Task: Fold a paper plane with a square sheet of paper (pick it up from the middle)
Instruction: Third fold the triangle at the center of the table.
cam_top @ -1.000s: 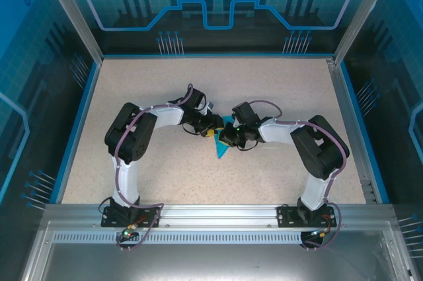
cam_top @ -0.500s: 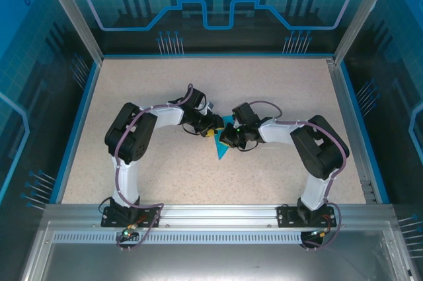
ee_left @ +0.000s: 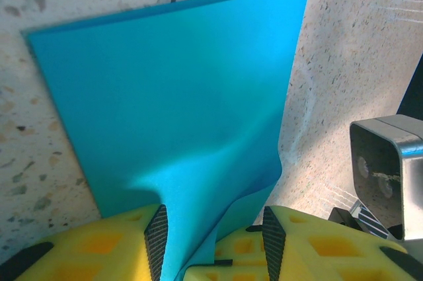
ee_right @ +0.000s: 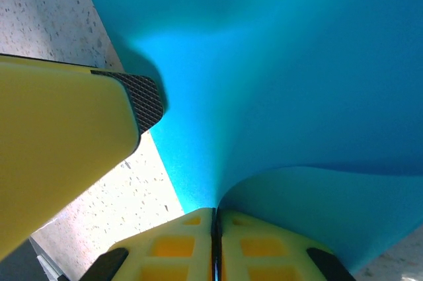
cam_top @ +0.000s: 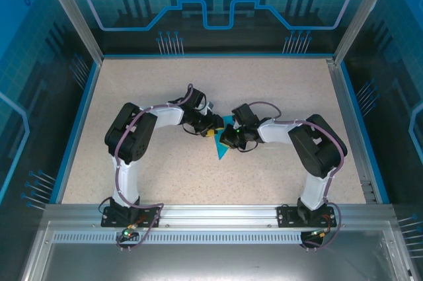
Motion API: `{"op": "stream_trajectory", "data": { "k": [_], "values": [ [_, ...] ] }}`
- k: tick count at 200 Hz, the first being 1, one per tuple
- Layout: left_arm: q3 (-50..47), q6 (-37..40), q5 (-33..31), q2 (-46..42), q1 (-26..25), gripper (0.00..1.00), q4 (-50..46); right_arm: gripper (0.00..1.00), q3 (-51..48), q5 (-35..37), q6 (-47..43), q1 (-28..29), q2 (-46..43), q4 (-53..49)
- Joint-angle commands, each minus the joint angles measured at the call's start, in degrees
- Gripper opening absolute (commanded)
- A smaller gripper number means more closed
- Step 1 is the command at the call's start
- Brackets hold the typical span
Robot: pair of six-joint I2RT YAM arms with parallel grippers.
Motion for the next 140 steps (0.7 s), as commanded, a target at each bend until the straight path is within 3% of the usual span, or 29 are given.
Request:
{"op": "stream_trajectory", "data": {
  "k": [1, 140],
  "values": [
    [1.27, 1.07, -0.24, 0.59, -0.76, 0.46, -2.12, 0.1, -0.87, -0.14, -0.38, 0.82, 1.19, 1.35],
    [1.45, 1.15, -0.36, -1.1, -0.85, 0.46, -2.47, 0.12, -0.43, 0.19, -0.91, 0.87, 3.22, 0.31]
  ]
}}
